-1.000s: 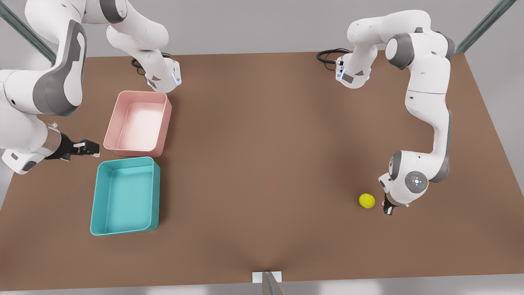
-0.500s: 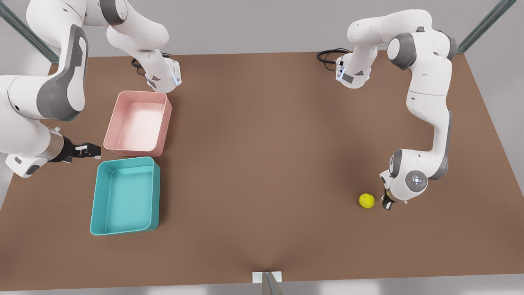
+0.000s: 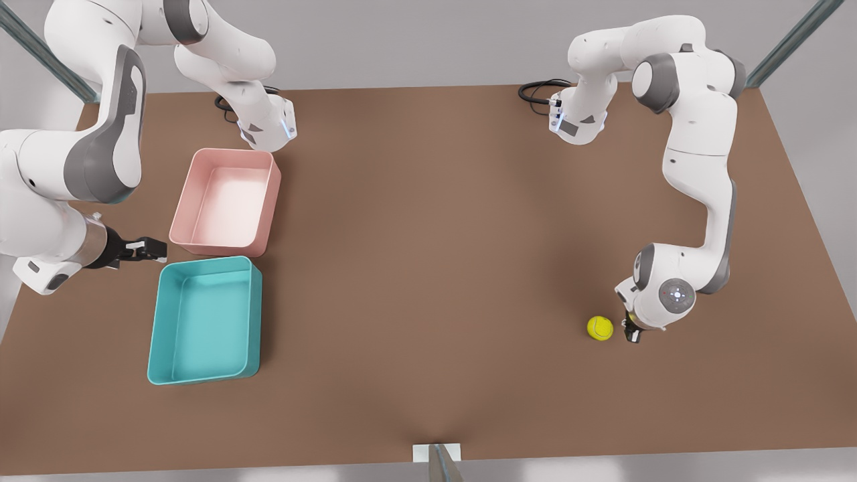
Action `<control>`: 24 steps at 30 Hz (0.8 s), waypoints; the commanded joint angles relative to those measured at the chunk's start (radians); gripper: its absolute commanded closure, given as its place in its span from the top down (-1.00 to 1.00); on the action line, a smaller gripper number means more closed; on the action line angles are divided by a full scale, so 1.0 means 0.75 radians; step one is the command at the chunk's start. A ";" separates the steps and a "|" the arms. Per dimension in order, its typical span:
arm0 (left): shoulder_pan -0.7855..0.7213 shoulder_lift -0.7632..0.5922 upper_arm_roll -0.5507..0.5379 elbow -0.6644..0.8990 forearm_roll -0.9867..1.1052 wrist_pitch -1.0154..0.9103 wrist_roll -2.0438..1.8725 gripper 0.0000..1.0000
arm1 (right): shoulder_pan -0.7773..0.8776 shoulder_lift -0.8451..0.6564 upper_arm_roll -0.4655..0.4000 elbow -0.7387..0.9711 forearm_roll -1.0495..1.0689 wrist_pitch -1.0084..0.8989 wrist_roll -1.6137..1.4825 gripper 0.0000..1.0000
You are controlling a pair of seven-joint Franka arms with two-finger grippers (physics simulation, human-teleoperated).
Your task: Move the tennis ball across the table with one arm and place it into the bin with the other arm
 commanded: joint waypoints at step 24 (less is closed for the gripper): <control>-0.013 0.001 0.000 0.019 0.012 0.008 -0.092 -0.57 | 0.006 0.021 0.000 0.004 -0.001 0.006 0.000 1.00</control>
